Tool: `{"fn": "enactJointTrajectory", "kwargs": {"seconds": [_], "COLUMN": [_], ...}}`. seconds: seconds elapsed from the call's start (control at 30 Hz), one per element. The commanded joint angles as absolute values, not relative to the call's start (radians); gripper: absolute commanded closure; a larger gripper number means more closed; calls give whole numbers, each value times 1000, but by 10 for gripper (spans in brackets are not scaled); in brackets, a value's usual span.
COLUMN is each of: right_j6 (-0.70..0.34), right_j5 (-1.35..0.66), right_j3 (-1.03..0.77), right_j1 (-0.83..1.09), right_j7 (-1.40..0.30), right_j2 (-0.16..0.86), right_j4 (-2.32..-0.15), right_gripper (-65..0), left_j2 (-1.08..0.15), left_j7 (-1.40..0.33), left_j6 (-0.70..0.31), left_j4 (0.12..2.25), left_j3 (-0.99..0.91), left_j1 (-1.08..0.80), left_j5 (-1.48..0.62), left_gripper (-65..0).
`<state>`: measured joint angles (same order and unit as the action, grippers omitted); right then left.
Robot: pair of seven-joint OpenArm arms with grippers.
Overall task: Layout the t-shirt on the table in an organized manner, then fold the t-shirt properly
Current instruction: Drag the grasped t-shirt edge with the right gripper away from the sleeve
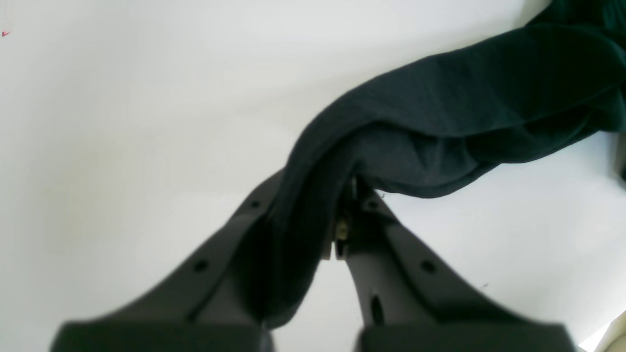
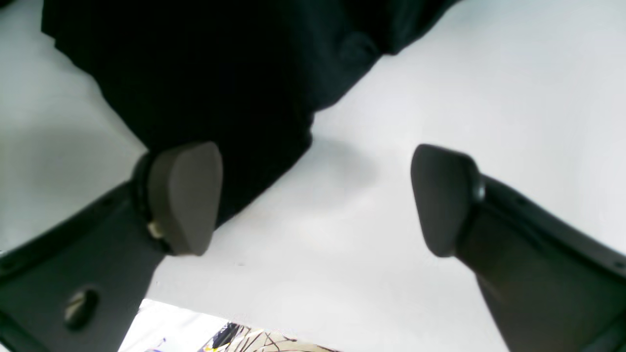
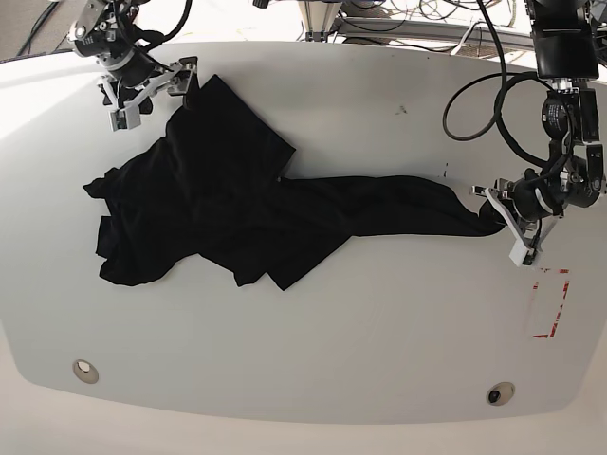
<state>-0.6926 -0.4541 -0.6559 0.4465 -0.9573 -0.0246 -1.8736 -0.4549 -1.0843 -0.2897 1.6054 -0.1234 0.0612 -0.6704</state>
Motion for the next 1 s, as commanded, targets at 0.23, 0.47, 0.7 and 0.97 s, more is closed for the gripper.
{"fn": "enactJointTrajectory", "kwargs": {"seconds": [0.23,0.47,0.7,0.97], "right_j6": [-698,-698,-698,-698], "right_j5": [-475,-476,-499,-542], "right_j3": [-656,-631,-615,-613], "right_j1": [372,340,300,272], "right_j7": [-943,-946,-946,-946], "right_j2": [-15,-24,-22,-15], "right_j4": [-1755,-1745,-1709,-1670], "right_gripper": [-625,-621,-606,-120], "left_j2": [-470,-470,-470,-470], "left_j7": [-1070,-1070,-1070,-1061], "left_j6": [-292,-292,-292,-292], "left_j4": [1624,1624,1624,1623], "left_j3": [-130,-130,-130,-130], "left_j1": [79,79,79,79], "left_j5": [-677,-677,-677,-677], "left_gripper": [0,0,0,0]}}
